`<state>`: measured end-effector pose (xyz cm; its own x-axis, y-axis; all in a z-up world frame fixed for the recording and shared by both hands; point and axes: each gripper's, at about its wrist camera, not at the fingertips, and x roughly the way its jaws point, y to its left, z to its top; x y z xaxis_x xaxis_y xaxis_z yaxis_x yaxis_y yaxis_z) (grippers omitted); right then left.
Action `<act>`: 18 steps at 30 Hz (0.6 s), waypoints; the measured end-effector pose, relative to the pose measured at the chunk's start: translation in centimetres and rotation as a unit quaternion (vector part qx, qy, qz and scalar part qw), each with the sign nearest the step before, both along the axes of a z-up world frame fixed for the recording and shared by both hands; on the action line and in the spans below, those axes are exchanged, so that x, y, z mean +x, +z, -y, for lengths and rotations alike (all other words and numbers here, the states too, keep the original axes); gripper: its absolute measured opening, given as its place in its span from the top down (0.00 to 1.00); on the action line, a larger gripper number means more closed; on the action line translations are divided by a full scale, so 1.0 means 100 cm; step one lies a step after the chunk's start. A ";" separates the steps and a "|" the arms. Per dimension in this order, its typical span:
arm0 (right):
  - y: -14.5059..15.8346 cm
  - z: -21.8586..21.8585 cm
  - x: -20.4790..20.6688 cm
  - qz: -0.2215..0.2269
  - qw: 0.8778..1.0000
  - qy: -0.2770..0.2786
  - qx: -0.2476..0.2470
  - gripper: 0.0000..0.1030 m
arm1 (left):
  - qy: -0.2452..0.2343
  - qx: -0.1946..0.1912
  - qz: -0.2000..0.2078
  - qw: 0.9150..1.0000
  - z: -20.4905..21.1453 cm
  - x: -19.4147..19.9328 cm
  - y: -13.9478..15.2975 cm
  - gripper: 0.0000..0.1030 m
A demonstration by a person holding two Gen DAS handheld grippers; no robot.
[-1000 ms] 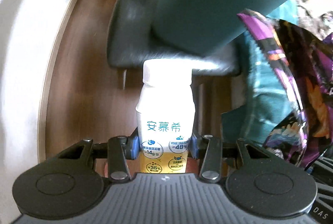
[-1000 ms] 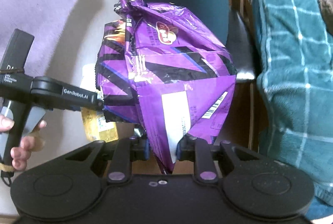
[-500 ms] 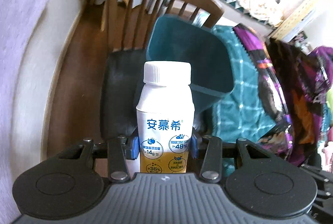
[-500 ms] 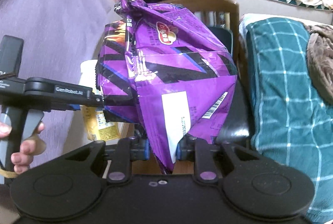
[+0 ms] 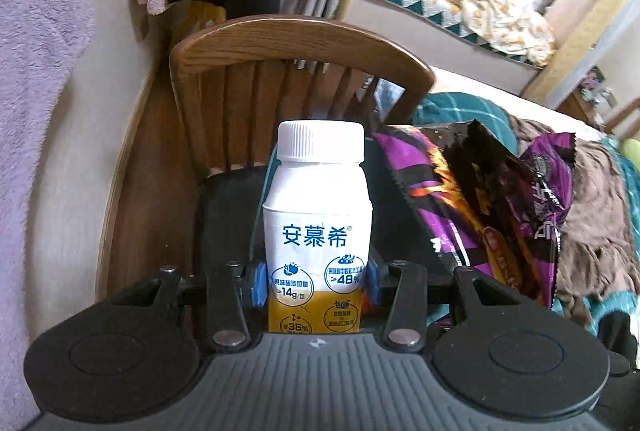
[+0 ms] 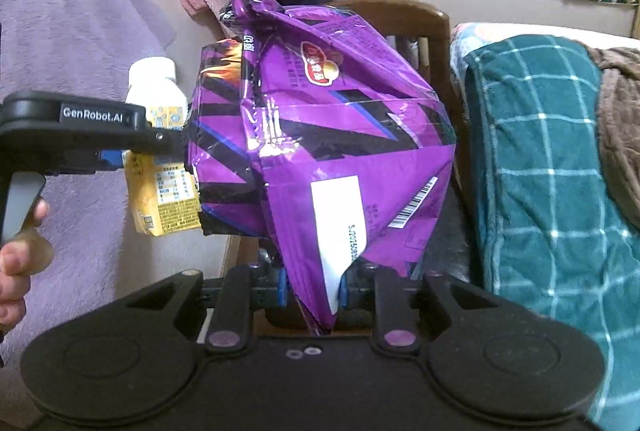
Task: Collect trash
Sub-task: 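Lift snack bag and yogurt bottle with both tools over the wastebasket, then open both tools to drop snack bag and bottle into the wastebasket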
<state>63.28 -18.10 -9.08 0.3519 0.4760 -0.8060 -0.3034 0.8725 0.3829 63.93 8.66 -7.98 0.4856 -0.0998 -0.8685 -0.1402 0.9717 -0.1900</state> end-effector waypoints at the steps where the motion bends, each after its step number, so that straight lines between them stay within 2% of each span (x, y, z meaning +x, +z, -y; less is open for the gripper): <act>1: -0.004 -0.001 0.011 -0.002 1.000 0.005 0.000 0.79 | 0.004 -0.001 -0.007 1.000 0.003 0.012 -0.006 0.58; 6: -0.035 -0.010 0.068 -0.027 0.998 0.047 -0.007 0.79 | 0.015 0.017 -0.039 0.999 0.014 0.045 -0.032 0.58; 9: -0.053 -0.019 0.090 -0.047 0.996 0.075 -0.023 0.81 | 0.028 0.013 -0.061 0.998 0.018 0.063 -0.053 0.58; 13: -0.075 -0.027 0.105 -0.067 0.991 0.109 -0.051 0.81 | 0.042 0.029 -0.092 0.994 0.022 0.078 -0.081 0.58; 18: -0.086 -0.038 0.108 -0.055 0.981 0.165 -0.085 0.78 | 0.055 0.056 -0.123 0.989 0.018 0.087 -0.105 0.58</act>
